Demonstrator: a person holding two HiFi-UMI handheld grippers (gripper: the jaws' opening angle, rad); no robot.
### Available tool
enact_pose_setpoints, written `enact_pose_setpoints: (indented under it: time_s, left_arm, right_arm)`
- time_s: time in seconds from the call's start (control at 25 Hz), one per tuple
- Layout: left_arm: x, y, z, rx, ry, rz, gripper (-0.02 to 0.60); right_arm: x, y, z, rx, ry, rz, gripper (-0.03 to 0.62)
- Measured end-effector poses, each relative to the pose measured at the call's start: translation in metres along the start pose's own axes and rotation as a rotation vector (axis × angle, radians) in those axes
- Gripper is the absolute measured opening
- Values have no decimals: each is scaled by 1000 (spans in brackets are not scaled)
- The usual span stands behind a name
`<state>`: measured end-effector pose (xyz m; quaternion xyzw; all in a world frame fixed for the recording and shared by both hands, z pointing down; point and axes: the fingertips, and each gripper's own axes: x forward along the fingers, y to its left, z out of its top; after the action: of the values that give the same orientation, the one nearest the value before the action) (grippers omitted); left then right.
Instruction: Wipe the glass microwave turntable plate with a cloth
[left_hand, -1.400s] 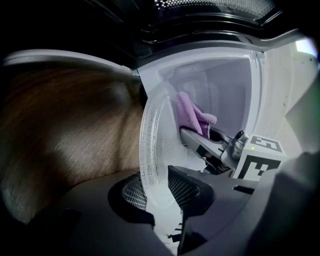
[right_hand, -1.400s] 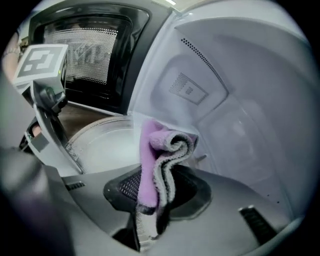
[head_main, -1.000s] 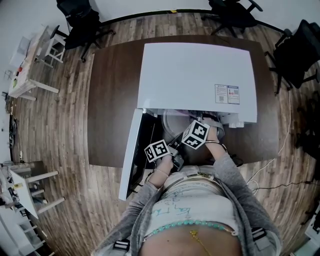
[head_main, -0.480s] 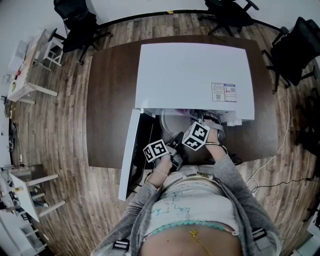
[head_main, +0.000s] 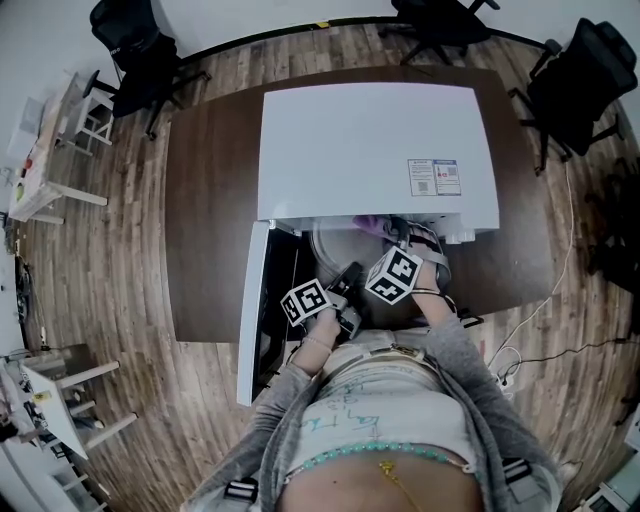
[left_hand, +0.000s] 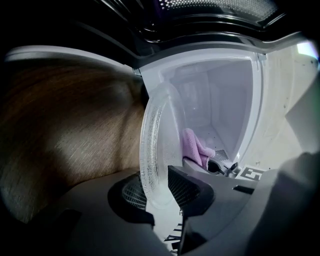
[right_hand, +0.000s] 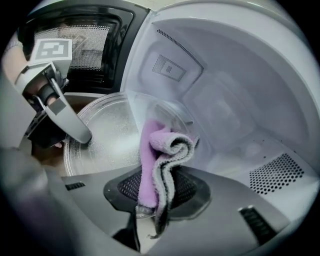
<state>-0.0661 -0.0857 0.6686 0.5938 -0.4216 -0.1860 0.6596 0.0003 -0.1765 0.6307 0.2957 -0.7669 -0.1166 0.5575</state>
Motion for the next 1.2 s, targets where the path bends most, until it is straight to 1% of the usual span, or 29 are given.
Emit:
enact_pose_setpoints:
  time_s: [0.44, 0.64, 0.92, 1.2]
  left_arm:
    - [0, 1, 0, 0, -15, -10, 97]
    - [0, 2, -3, -18, -22, -14, 97]
    - [0, 3, -4, -26, -35, -14, 97]
    - [0, 2, -5, -26, -39, -13, 97]
  right_arm:
    - [-12, 7, -27, 48, 40, 0, 123]
    - [-17, 12, -37, 52, 55, 10, 123]
    - [-23, 22, -44, 4, 71, 10, 123]
    - [-29, 43, -44, -44, 77, 48, 123]
